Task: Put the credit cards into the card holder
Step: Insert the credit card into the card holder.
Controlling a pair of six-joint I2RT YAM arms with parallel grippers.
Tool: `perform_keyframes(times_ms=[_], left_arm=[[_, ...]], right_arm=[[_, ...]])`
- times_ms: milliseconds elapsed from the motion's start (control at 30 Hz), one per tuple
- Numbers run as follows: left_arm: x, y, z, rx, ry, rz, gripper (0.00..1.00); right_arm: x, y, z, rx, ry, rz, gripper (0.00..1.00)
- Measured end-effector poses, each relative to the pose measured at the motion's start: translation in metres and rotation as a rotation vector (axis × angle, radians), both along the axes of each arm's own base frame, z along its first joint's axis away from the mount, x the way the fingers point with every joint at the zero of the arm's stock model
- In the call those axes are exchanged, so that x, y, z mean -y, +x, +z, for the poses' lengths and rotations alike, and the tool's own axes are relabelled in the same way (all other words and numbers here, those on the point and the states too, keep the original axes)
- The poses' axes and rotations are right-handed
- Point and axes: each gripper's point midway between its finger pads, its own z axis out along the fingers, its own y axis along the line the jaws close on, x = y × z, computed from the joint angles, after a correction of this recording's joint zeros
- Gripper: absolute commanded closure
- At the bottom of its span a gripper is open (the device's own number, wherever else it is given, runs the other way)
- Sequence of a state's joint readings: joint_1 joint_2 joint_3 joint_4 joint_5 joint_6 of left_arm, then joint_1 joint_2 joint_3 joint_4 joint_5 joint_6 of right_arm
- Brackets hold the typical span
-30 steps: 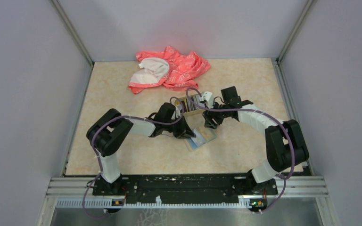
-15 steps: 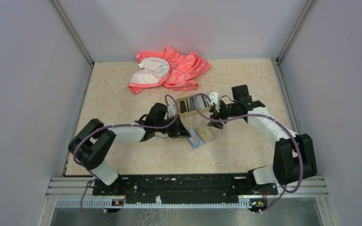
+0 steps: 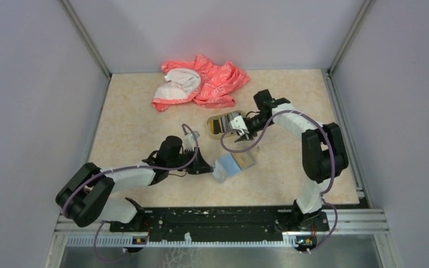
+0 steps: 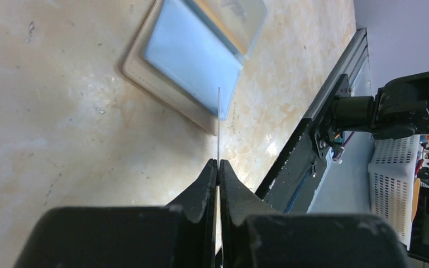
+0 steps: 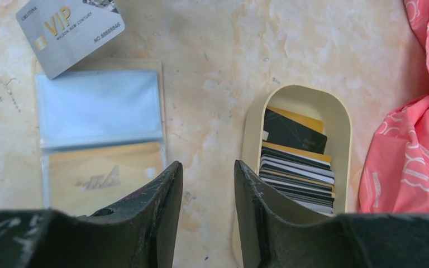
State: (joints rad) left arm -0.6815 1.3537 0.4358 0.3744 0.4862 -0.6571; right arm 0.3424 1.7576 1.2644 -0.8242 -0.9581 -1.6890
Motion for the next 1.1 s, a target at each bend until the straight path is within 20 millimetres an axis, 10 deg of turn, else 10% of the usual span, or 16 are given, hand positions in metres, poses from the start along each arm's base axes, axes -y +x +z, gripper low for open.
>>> perform_keyframes(times_ms=[567, 1100], left_arm=[[-0.015, 0.003, -0.010, -0.008, -0.068, 0.047, 1.00], [-0.016, -0.008, -0.008, -0.025, -0.122, 0.018, 1.00]], right_arm=[[-0.029, 0.032, -0.029, 0.009, -0.119, -0.115, 0.61], [-0.039, 0.061, -0.040, -0.012, -0.180, -0.227, 0.83]])
